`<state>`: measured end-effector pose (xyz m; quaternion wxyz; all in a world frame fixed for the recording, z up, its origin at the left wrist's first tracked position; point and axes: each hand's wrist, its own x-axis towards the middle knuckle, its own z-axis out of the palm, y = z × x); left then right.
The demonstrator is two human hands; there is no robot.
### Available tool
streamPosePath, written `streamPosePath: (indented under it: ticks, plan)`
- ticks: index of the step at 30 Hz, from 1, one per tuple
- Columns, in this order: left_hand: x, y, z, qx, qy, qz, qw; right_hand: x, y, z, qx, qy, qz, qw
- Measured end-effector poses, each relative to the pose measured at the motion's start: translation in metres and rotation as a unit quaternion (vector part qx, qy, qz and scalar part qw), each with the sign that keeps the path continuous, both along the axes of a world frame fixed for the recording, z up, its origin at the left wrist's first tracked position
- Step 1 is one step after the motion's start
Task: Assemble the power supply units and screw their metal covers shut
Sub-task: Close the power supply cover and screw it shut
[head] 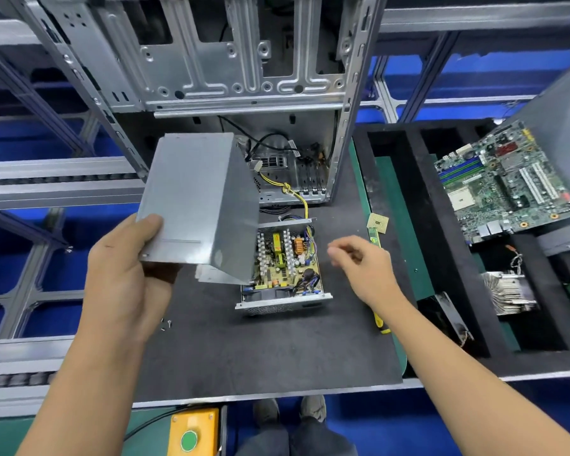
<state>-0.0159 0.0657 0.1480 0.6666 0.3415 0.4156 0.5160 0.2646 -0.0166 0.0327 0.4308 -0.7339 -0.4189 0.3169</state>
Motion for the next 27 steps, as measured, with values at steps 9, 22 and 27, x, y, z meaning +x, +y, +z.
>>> streamPosePath:
  ticks: [9, 22, 27]
  plan:
    - [0.040, -0.016, -0.006, -0.217, -0.213, 0.029, 0.952, -0.038, 0.013, 0.082, -0.072, 0.478, 0.060, 0.873]
    - [0.041, -0.016, -0.010, -0.106, 0.101, -0.191, 0.971, -0.004, -0.003, 0.093, -0.076, 0.371, -0.008, 0.925]
    - [0.039, 0.009, 0.005, -0.017, 0.179, -0.204, 0.962, 0.001, -0.009, 0.106, -0.113, 0.269, 0.061, 0.955]
